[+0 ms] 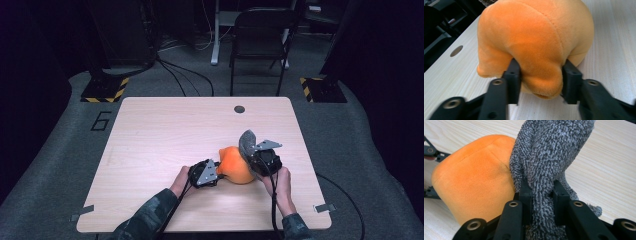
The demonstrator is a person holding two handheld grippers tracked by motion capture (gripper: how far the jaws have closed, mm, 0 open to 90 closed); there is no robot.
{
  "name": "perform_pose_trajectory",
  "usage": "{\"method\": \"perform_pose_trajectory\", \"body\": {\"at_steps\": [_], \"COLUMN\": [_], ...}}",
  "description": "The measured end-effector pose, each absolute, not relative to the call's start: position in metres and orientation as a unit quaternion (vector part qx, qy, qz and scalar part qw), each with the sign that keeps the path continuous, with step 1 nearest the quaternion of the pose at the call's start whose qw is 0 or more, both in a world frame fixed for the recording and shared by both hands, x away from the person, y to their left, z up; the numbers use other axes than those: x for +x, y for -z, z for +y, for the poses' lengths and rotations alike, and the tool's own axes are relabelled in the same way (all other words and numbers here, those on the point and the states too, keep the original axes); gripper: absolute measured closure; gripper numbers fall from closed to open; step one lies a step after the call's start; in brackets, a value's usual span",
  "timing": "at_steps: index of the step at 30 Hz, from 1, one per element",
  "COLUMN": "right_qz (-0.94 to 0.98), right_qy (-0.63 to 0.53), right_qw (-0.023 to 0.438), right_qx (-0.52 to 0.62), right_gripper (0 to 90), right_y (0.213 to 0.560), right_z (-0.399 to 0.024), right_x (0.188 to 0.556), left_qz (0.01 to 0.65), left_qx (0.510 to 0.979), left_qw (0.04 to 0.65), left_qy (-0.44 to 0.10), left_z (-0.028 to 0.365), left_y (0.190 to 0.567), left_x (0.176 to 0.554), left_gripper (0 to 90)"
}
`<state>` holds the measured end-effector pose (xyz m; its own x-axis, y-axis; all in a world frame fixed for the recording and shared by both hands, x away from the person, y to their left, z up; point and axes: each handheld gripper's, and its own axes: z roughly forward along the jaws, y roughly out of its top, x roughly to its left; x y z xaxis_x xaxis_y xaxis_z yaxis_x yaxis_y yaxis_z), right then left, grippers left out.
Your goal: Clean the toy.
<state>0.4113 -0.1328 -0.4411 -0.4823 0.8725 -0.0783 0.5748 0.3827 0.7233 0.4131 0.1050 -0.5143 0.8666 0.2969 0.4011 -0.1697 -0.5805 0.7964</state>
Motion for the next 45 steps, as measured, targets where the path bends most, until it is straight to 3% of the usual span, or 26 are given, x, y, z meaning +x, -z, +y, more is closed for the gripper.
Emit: {"method": "perform_pose_trajectory", "body": {"at_steps": [3,7,12,22,29,45], "right_qz": [0.793,0.757,0.742,0.752,0.745,0.747], "right_qy": [-0.335,-0.336,-0.283,-0.272,-0.274,-0.266], "right_qw": [0.235,0.243,0.245,0.24,0.239,0.247], "right_qx": [0.451,0.505,0.557,0.551,0.56,0.556], "right_gripper": [74.5,75.0,74.9,74.7,74.8,74.8], "right_y": [0.437,0.425,0.451,0.46,0.458,0.458], "right_z": [-0.14,-0.181,-0.224,-0.223,-0.228,-0.224], "right_x": [0.411,0.402,0.399,0.405,0.405,0.405], "left_qz": [0.046,0.053,0.049,0.063,0.126,0.253], "left_qx": [0.85,0.849,0.849,0.834,0.809,0.789], "left_qw": [0.457,0.457,0.461,0.486,0.544,0.558], "left_qy": [-0.258,-0.258,-0.256,-0.253,-0.183,-0.041], "left_z": [0.105,0.106,0.107,0.108,0.109,0.117], "left_y": [0.513,0.513,0.513,0.509,0.474,0.433], "left_x": [0.413,0.412,0.41,0.408,0.402,0.398], "left_gripper": [67.9,70.8,73.5,78.1,78.7,77.9]}}
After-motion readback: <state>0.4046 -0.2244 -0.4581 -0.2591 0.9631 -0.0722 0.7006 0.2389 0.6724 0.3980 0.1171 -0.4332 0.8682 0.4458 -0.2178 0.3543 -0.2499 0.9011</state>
